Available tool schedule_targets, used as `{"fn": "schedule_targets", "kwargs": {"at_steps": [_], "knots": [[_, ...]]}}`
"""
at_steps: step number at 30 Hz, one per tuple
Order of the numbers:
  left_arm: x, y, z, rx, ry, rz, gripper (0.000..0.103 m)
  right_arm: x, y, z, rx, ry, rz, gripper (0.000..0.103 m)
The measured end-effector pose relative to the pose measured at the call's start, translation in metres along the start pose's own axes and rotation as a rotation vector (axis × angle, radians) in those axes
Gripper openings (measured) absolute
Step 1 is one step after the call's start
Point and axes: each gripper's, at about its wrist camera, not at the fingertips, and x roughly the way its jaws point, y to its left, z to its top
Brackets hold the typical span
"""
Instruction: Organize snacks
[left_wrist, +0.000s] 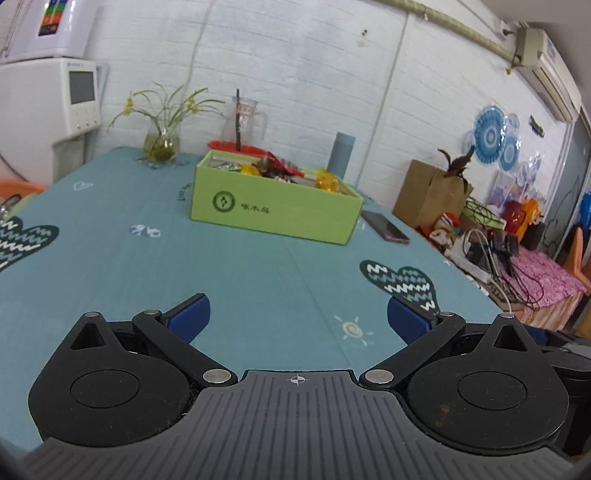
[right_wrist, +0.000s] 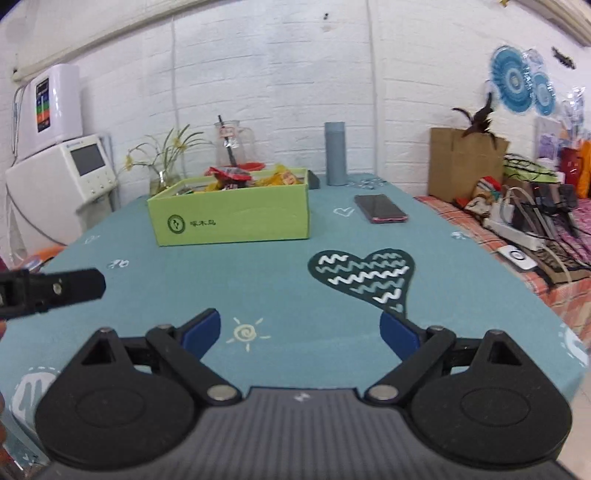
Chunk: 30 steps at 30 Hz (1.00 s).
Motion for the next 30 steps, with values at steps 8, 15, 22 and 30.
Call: {"fn": "schedule_targets", "kwargs": {"at_steps": [8, 15, 22, 30], "knots": [[-0.062, -0.026, -0.029, 0.051, -0.088, -0.01, 0.092, -0.075, 0.011, -0.024, -0.039, -0.111, 0.012, 0.093], [-0.082, -0.039, -0.049, 0.081, -0.089, -0.006, 0.092, -0.109, -0.01, -0.066, 0.041, -0.126, -0.018, 0.093], [-0.067, -0.054, -0.061, 0.131, -0.034, 0.006, 0.089, -0.108, -0.027, -0.072, 0.095, -0.113, 0.01, 0.093], [-0.063, -0.054, -0.068, 0.139, -0.024, -0.002, 0.084, -0.104, -0.033, -0.076, 0.121, -0.097, 0.008, 0.093]]}}
